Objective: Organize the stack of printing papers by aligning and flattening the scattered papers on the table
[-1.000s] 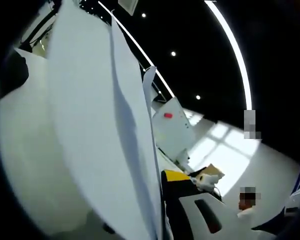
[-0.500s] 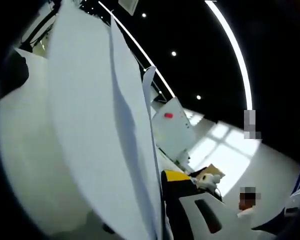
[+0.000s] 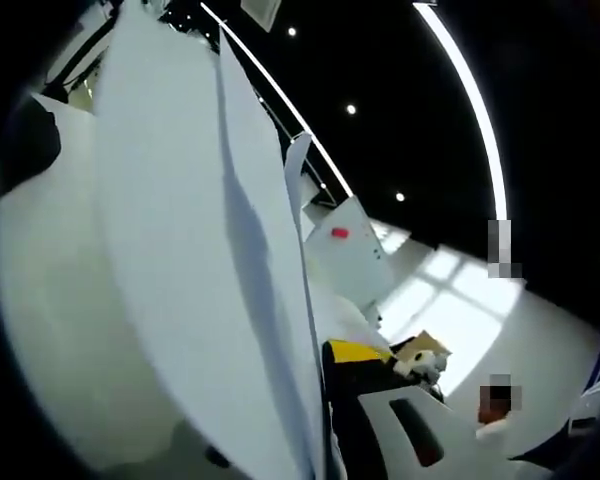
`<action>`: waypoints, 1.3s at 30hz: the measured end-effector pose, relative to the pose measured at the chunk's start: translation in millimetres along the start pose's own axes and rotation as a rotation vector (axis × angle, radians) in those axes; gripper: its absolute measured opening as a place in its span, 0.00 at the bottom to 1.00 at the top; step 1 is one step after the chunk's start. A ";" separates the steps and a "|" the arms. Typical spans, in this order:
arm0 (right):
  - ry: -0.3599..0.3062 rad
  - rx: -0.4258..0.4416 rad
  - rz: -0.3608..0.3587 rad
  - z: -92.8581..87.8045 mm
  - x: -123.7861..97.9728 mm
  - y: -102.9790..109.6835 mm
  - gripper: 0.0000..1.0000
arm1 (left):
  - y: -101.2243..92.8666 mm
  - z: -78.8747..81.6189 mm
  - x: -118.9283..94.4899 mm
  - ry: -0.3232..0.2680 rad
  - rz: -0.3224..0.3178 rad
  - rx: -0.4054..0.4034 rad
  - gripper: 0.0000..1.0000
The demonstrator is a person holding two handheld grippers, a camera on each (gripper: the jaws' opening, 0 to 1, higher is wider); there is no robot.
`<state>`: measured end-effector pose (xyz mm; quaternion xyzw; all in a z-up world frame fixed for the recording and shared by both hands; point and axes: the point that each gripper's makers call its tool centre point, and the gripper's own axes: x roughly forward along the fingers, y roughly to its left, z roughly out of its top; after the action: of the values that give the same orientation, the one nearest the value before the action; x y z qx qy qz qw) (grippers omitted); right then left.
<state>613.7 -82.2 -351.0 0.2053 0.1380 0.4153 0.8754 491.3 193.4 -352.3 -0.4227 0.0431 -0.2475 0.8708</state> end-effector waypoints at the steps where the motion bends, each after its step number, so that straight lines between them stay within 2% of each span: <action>1: -0.004 0.018 0.015 1.7 0.5 1.9 0.00 | 0.8 0.6 -0.2 -0.003 0.003 -0.002 0.06; 16: -0.083 0.060 0.081 24.3 -4.4 28.9 0.00 | 3.0 3.0 -1.6 -0.020 0.014 -0.012 0.06; 28: -0.200 0.177 0.219 62.2 -16.5 70.4 0.00 | 2.9 2.3 -2.1 -0.021 0.012 -0.013 0.06; 35: -0.246 0.189 0.287 79.4 -22.5 101.0 0.00 | 1.5 1.5 -2.0 -0.022 0.012 -0.012 0.06; 39: -0.255 0.185 0.306 85.1 -22.6 108.5 0.00 | 0.6 0.8 -1.9 -0.022 0.012 -0.012 0.06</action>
<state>562.1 -58.8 -223.2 0.3541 0.0311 0.4995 0.7901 490.1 195.2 -352.6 -0.4304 0.0375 -0.2373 0.8701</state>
